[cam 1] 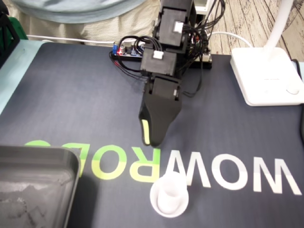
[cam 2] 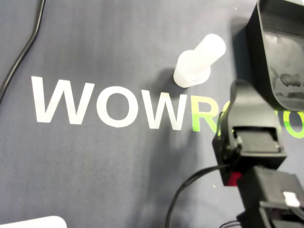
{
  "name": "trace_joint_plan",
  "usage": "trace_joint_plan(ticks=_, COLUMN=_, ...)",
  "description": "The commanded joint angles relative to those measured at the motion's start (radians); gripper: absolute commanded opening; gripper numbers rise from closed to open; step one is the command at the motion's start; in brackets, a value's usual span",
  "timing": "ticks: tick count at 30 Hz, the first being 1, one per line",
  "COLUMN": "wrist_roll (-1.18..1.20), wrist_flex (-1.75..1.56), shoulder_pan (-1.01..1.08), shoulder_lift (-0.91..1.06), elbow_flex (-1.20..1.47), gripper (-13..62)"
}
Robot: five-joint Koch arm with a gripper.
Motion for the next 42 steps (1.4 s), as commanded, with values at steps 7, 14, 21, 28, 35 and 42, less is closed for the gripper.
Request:
trace_joint_plan(ticks=7, wrist_roll=0.121, wrist_flex=-0.023, shoulder_pan=-0.081, shoulder_lift=0.014, elbow_flex=0.066, gripper=33.2)
trace_joint_plan(ticks=14, wrist_roll=0.115, wrist_flex=-0.051, shoulder_pan=-0.080, shoulder_lift=0.015, elbow_flex=0.135, gripper=33.7)
trace_joint_plan(ticks=21, wrist_roll=0.115, wrist_flex=-0.051, shoulder_pan=-0.077, shoulder_lift=0.037, elbow_flex=0.195, gripper=33.9)
trace_joint_plan(ticks=28, wrist_roll=0.118, wrist_flex=-0.035, shoulder_pan=-0.072, shoulder_lift=0.054, elbow_flex=0.201, gripper=33.9)
trace_joint_plan(ticks=35, wrist_roll=0.118, wrist_flex=-0.035, shoulder_pan=-0.074, shoulder_lift=0.052, elbow_flex=0.201, gripper=33.9)
trace_joint_plan(ticks=42, wrist_roll=0.118, wrist_flex=-0.035, shoulder_pan=-0.072, shoulder_lift=0.054, elbow_flex=0.201, gripper=33.9)
